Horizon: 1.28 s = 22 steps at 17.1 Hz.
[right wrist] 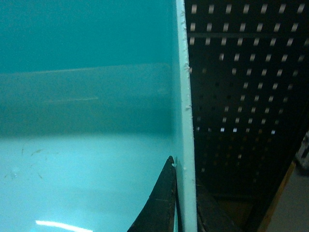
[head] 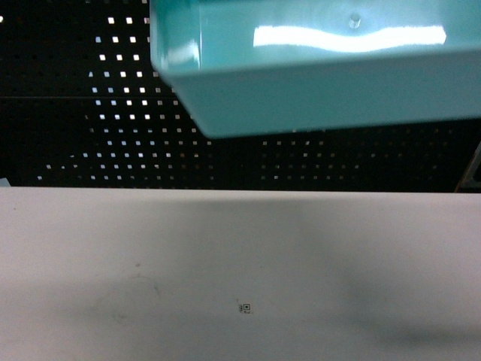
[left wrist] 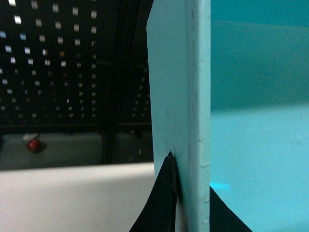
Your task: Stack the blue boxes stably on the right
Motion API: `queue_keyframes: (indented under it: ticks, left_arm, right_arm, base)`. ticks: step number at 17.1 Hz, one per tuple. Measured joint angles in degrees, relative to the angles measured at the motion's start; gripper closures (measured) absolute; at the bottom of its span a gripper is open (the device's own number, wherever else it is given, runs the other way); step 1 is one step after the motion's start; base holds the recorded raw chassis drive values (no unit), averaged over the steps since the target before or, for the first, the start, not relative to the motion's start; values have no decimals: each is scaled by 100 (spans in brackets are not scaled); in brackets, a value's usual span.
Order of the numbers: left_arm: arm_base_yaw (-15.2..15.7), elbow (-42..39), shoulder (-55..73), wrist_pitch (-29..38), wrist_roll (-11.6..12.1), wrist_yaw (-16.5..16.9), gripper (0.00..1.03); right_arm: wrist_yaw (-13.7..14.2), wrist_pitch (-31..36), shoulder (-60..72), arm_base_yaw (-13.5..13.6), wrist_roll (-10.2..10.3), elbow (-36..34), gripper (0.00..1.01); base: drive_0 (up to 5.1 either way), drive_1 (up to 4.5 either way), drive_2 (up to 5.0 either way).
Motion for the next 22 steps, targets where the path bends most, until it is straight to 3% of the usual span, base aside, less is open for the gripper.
queue_keyframes:
  ticks: [3, 6, 22]
  left_arm:
    - [-7, 363, -295, 212, 173, 46, 101]
    - [-33, 315, -455, 649, 610, 15, 101]
    - [-31, 275, -455, 632, 713, 15, 101]
  right_arm:
    - [-98, -133, -455, -109, 243, 479, 99]
    - [-153, -59, -682, -186, 337, 446, 99]
    - [-190, -85, -664, -188, 380, 413, 99]
  base:
    - [0, 0, 0]
    - [0, 0, 0]
    - [-144, -144, -144]
